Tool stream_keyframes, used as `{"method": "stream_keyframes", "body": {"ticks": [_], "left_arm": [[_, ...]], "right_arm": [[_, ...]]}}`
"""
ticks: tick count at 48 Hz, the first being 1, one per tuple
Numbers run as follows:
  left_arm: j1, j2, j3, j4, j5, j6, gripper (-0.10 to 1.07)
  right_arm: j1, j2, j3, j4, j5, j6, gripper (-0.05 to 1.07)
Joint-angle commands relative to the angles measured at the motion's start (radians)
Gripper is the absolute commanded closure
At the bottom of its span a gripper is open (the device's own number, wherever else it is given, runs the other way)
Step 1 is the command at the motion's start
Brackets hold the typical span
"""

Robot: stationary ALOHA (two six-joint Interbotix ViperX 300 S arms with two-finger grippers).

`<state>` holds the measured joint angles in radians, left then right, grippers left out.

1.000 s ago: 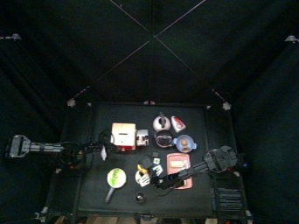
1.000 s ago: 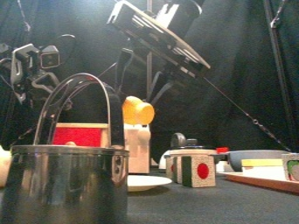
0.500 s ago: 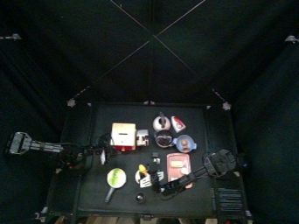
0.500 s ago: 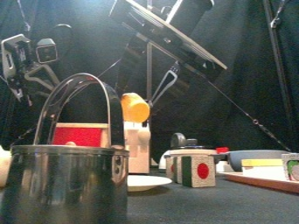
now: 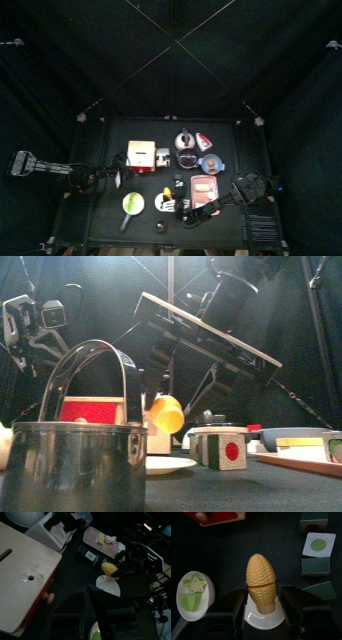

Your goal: Place corn on small plate

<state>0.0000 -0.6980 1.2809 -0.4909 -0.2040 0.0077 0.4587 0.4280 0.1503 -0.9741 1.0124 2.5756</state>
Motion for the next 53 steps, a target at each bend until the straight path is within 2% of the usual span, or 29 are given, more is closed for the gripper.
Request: {"method": "stream_keyframes", "body": {"ticks": [1, 15, 53], "left_arm": [[-0.002, 0.000, -0.011, -0.002, -0.009, 0.003, 0.39], [-0.002, 0.000, -0.009, -0.003, -0.008, 0.002, 0.39], [-0.002, 0.000, -0.005, -0.023, -0.008, 0.002, 0.39]], "right_arm": [[0.002, -0.012, -0.029, 0.011, 0.005, 0.009, 0.32], [0.005, 0.046, -0.094, 0.037, 0.006, 0.009, 0.31], [0.014, 0.078, -0.144, 0.101, 0.017, 0.021, 0.29]]}}
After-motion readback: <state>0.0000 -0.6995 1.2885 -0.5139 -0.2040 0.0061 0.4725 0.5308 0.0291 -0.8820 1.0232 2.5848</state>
